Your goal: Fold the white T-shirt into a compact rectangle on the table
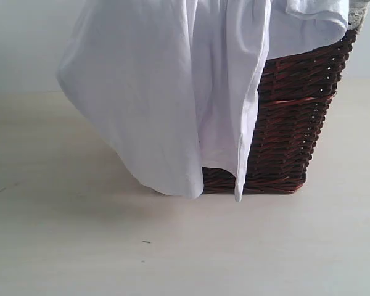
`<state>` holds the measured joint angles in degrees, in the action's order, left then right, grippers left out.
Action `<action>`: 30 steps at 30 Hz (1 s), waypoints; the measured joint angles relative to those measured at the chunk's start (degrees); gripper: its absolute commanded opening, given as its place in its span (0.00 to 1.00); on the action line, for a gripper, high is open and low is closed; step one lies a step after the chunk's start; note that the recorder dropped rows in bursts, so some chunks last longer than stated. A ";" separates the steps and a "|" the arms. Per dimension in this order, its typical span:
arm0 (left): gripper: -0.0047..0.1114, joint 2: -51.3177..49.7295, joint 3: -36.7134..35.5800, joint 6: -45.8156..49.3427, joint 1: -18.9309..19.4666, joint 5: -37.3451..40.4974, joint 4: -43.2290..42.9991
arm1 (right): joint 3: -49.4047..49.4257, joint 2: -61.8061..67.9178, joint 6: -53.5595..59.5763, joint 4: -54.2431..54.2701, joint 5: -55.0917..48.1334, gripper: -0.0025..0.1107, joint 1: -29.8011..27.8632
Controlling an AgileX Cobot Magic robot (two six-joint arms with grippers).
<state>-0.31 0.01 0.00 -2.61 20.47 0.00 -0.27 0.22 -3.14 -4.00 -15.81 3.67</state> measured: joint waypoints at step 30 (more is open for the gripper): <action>0.04 0.00 0.00 5.44 0.00 -18.30 4.29 | 0.00 0.00 -8.37 0.53 36.53 0.02 0.00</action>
<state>-0.31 0.01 5.44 -2.61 2.18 4.29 -0.27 0.22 -11.52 -3.47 20.72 3.67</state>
